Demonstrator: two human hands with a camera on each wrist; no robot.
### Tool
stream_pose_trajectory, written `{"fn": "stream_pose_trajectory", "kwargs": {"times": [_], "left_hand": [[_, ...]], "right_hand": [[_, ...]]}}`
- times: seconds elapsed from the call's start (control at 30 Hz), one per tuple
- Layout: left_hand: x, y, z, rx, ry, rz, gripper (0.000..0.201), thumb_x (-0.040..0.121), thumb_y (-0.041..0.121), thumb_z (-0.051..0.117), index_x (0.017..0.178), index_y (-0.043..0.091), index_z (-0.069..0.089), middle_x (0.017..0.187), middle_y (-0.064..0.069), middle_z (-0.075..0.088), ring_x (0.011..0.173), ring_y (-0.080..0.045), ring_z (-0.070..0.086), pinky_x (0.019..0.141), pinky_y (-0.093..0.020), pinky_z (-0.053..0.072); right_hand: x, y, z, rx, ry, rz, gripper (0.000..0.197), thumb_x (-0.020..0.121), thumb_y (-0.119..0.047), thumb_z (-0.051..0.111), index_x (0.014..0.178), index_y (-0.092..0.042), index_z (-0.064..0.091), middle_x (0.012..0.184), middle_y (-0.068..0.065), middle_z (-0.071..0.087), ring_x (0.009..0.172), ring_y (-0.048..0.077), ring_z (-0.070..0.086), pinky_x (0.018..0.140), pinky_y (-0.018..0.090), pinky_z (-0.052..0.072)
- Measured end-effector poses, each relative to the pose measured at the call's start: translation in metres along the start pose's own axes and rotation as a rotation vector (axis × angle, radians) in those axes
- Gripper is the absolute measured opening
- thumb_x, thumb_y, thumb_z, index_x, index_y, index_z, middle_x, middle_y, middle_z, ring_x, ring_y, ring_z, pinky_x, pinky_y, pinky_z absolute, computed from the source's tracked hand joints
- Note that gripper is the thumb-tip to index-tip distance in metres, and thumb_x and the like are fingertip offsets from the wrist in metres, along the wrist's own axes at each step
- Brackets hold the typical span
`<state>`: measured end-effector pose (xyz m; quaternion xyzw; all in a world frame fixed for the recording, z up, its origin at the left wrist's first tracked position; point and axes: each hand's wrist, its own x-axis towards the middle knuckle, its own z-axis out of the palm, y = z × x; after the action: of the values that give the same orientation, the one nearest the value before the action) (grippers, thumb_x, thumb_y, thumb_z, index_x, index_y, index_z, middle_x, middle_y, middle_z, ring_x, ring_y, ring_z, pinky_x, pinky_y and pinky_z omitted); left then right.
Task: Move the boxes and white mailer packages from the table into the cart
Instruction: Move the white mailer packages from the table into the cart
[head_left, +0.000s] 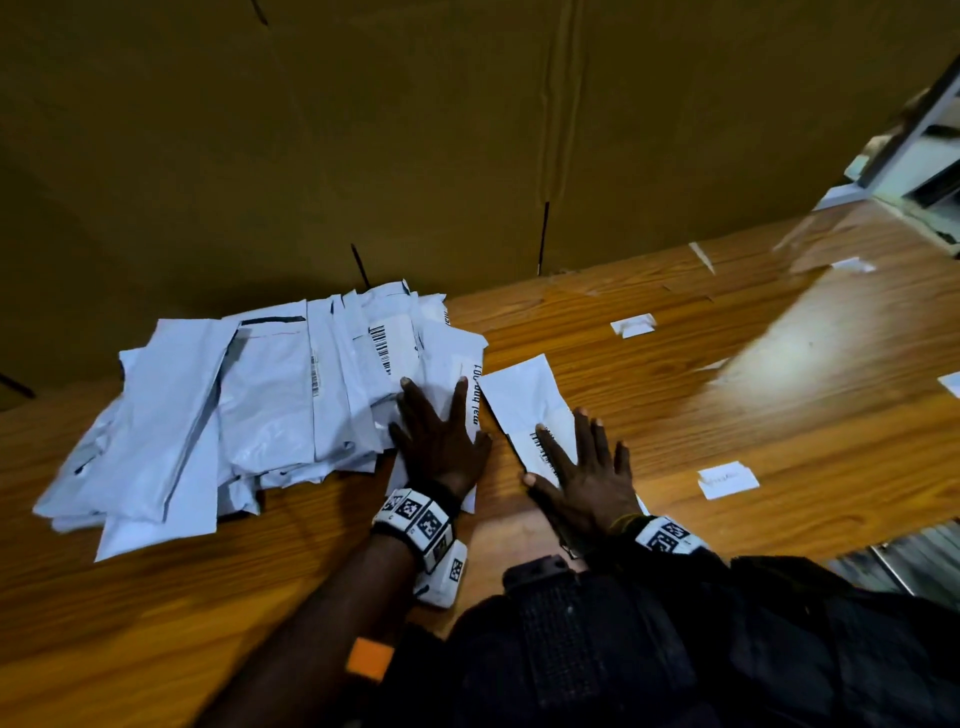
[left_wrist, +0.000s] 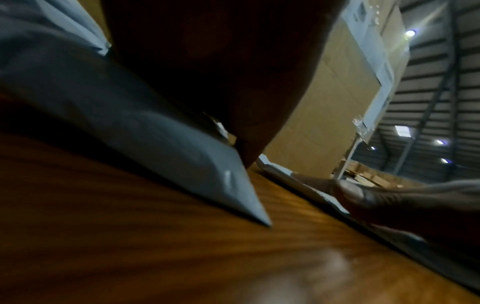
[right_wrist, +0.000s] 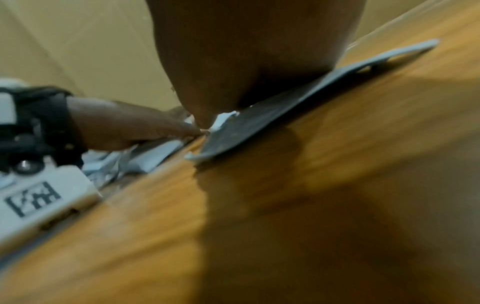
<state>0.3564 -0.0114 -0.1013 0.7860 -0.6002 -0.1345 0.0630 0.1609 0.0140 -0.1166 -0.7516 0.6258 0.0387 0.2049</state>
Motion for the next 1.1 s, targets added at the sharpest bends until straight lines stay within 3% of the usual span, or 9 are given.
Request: {"fn": "stream_pose_trajectory", "kwargs": {"times": [0.1, 0.17, 0.23, 0.33, 0.47, 0.6, 0.77, 1.0, 1.1], "left_hand": [[0.0, -0.005, -0.001, 0.026, -0.033, 0.02, 0.081, 0.09, 0.068, 0.04, 0.15, 0.046, -0.011, 0.153, -0.02, -0.035, 0.145, -0.043, -0.021, 0.114, -0.065, -0.001], [-0.001, -0.005, -0.004, 0.081, -0.062, 0.024, 0.082, 0.09, 0.069, 0.039, 0.15, 0.045, -0.012, 0.152, -0.021, -0.036, 0.144, -0.042, -0.023, 0.111, -0.068, -0.001], [0.0, -0.003, -0.007, 0.106, -0.115, 0.012, 0.084, 0.09, 0.066, 0.043, 0.15, 0.044, -0.011, 0.152, -0.02, -0.036, 0.144, -0.041, -0.024, 0.11, -0.07, 0.002], [0.001, 0.009, -0.013, 0.072, -0.17, -0.038, 0.08, 0.092, 0.055, 0.049, 0.151, 0.044, -0.005, 0.153, -0.02, -0.034, 0.145, -0.041, -0.022, 0.111, -0.068, 0.007], [-0.002, 0.025, -0.019, 0.003, -0.14, -0.102, 0.074, 0.092, 0.034, 0.051, 0.152, 0.045, 0.008, 0.155, -0.02, -0.03, 0.146, -0.043, -0.013, 0.113, -0.061, 0.012], [-0.005, 0.027, -0.024, -0.035, -0.111, -0.084, 0.075, 0.087, 0.032, 0.056, 0.15, 0.043, 0.017, 0.159, -0.015, -0.023, 0.146, -0.043, -0.004, 0.114, -0.056, 0.015], [-0.018, 0.039, -0.023, -0.202, 0.033, -0.011, 0.063, 0.091, 0.048, 0.054, 0.149, 0.037, 0.029, 0.161, -0.015, -0.003, 0.143, -0.042, 0.012, 0.113, -0.054, 0.023], [-0.047, 0.102, -0.006, -0.366, 0.06, 0.165, 0.07, 0.083, 0.03, 0.065, 0.147, 0.032, 0.036, 0.157, -0.016, 0.014, 0.143, -0.035, 0.023, 0.114, -0.037, 0.026], [-0.068, 0.144, 0.004, -0.422, 0.026, 0.274, 0.068, 0.081, 0.028, 0.066, 0.144, 0.033, 0.041, 0.154, -0.016, 0.021, 0.141, -0.034, 0.028, 0.113, -0.039, 0.031]], "right_hand": [[-0.001, -0.002, -0.004, -0.039, 0.005, -0.001, 0.094, 0.063, -0.091, -0.012, 0.148, -0.049, -0.014, 0.157, 0.009, -0.03, 0.146, 0.032, -0.023, 0.114, 0.06, -0.008], [-0.002, -0.006, -0.007, -0.06, 0.03, 0.024, 0.081, 0.08, -0.081, 0.015, 0.151, -0.046, -0.004, 0.161, 0.011, -0.015, 0.149, 0.033, -0.013, 0.114, 0.06, -0.002], [-0.004, -0.012, -0.01, -0.075, 0.085, 0.021, 0.074, 0.087, -0.069, 0.035, 0.152, -0.042, 0.009, 0.161, 0.016, 0.002, 0.148, 0.034, 0.002, 0.113, 0.06, 0.008], [-0.007, -0.016, -0.016, -0.12, 0.13, 0.005, 0.072, 0.085, -0.064, 0.042, 0.149, -0.036, 0.021, 0.153, 0.019, 0.019, 0.139, 0.035, 0.021, 0.104, 0.053, 0.026], [-0.005, -0.016, -0.023, -0.121, 0.145, -0.006, 0.068, 0.084, -0.059, 0.047, 0.145, -0.034, 0.029, 0.138, 0.016, 0.033, 0.125, 0.034, 0.035, 0.091, 0.048, 0.037], [-0.001, -0.009, -0.03, -0.032, 0.141, 0.007, 0.06, 0.086, -0.049, 0.053, 0.141, -0.031, 0.037, 0.133, 0.013, 0.036, 0.122, 0.035, 0.036, 0.089, 0.048, 0.042], [-0.005, 0.013, -0.036, 0.188, 0.165, 0.038, 0.06, 0.079, -0.045, 0.065, 0.135, -0.03, 0.049, 0.125, 0.014, 0.042, 0.116, 0.04, 0.042, 0.088, 0.045, 0.046], [-0.039, 0.069, -0.05, 0.449, 0.373, 0.168, 0.057, 0.079, -0.043, 0.069, 0.132, -0.032, 0.052, 0.129, 0.012, 0.041, 0.119, 0.034, 0.039, 0.095, 0.042, 0.041], [-0.067, 0.114, -0.056, 0.464, 0.436, 0.243, 0.054, 0.08, -0.045, 0.068, 0.131, -0.035, 0.051, 0.13, 0.009, 0.039, 0.119, 0.033, 0.039, 0.095, 0.045, 0.043]]}}
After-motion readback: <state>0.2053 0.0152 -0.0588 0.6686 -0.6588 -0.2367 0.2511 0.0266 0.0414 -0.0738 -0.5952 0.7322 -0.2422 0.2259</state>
